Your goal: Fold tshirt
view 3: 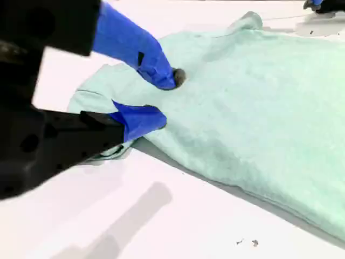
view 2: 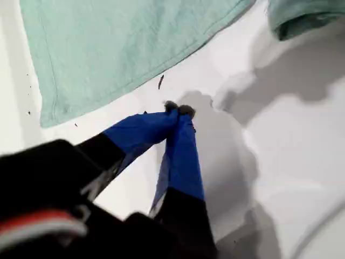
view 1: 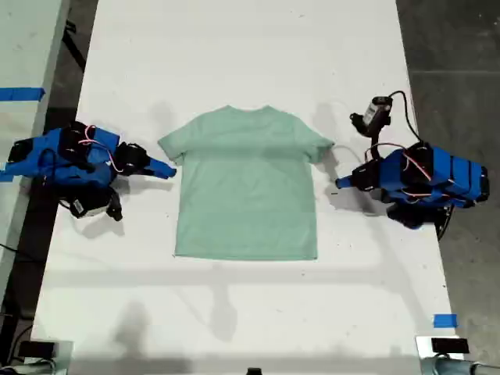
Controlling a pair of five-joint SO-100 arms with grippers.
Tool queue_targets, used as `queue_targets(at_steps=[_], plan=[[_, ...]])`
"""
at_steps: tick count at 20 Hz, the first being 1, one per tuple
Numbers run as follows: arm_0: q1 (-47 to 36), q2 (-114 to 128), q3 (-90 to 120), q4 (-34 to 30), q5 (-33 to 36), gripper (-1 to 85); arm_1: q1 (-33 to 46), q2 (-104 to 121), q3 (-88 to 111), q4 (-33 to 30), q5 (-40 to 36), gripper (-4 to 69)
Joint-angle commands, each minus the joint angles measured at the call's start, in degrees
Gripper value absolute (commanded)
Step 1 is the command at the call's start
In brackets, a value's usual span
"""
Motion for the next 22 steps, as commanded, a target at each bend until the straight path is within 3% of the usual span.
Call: queue_targets(at_steps=[1, 2, 13, 16, 19, 22], plan=[[15.21, 5.80, 0.26, -7.47, -5.98, 0.3, -8.26, 0.70, -1.76, -1.23, 43.68, -0.4], [15.03, 5.80, 0.26, -8.00, -6.86, 0.1, -8.88, 0.70, -2.20, -2.02, 40.08, -0.4], [12.83, 2.55, -2.37, -9.05, -10.20, 0.1, -9.93, 0.09, -7.29, -1.23, 37.79, -0.3], [11.25, -8.17, -9.76, -10.28, -9.67, 0.1, -7.47, -12.13, -16.35, -1.85, 33.84, -0.3], [9.23, -22.41, -22.85, -6.94, -7.12, 0.1, -2.64, -36.04, -34.01, -1.05, 24.79, -0.3], [4.13, -38.41, -41.22, 3.43, -0.70, 0.1, 2.64, -51.24, -48.43, 2.81, 16.00, -0.3]])
